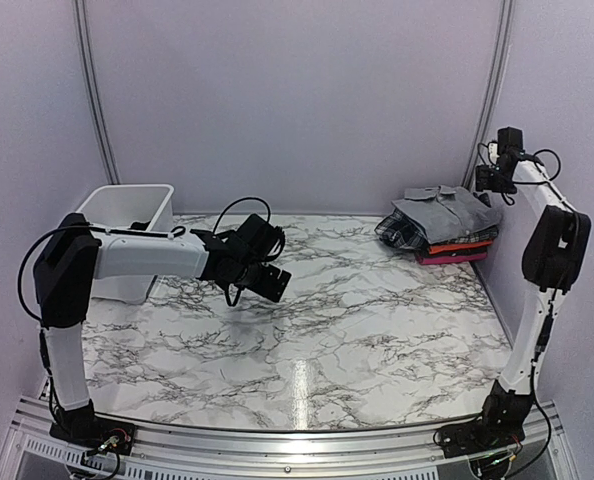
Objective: Fold and stack the mixed laundry pile
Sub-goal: Place the square-folded shirt at the corner of the board.
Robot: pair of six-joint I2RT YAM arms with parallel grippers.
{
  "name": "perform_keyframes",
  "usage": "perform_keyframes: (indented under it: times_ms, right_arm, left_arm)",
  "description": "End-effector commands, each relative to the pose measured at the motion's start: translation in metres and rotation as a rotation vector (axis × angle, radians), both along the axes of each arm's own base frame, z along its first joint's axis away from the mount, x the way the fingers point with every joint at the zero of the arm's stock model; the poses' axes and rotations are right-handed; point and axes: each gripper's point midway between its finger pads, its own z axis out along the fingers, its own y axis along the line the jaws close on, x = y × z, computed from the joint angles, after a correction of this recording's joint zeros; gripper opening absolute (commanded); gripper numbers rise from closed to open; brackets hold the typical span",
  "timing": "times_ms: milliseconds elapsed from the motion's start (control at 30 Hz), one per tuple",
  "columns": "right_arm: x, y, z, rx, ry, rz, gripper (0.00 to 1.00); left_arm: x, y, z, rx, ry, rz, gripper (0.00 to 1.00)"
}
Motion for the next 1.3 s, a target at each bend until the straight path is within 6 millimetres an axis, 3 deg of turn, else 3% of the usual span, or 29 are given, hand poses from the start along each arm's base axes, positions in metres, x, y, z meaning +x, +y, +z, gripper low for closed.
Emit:
perform_keyframes:
  times_ms: [0, 133, 200, 367, 467, 600, 700, 900, 1133, 1267]
  right_arm:
    - [-0.013, 0.027, 0.047, 0.065, -0.111, 0.122, 0.72]
    - [-0.022, 0.074, 0.046, 0.225, -0.136, 0.302, 0.70]
    - [-0.029, 0.100, 0.033, 0.285, -0.105, 0.368, 0.68]
    - [-0.036, 0.190, 0.019, 0.328, -0.034, 0.536, 0.66]
    - [-0.033, 0.232, -0.007, 0.239, 0.068, 0.544, 0.64]
    - [-0.026, 0.261, -0.025, 0.001, 0.111, 0.487, 0.64]
    - [-0.020, 0.270, -0.033, -0.164, 0.127, 0.439, 0.65]
    - [-0.006, 0.253, -0.048, -0.357, 0.170, 0.318, 0.65]
    - [-0.001, 0.242, -0.086, -0.440, 0.247, 0.288, 0.62]
    - [0.005, 0.236, -0.094, -0.468, 0.260, 0.267, 0.61]
  left_arm:
    - [0.014, 0.009, 0.017, -0.090, 0.021, 0.073, 0.99]
    - [0.029, 0.015, 0.041, -0.190, 0.009, 0.138, 0.99]
    - [0.037, 0.021, 0.054, -0.213, -0.015, 0.167, 0.99]
    - [0.043, 0.028, 0.064, -0.255, -0.011, 0.182, 0.99]
    - [0.042, 0.030, 0.061, -0.251, -0.006, 0.185, 0.99]
    - [0.040, 0.030, 0.053, -0.245, 0.015, 0.178, 0.99]
    - [0.037, 0.031, 0.049, -0.244, 0.032, 0.169, 0.99]
    - [0.033, 0.034, 0.043, -0.242, 0.058, 0.156, 0.99]
    - [0.031, 0.039, 0.042, -0.239, 0.064, 0.150, 0.99]
    - [0.031, 0.037, 0.043, -0.270, 0.090, 0.136, 0.99]
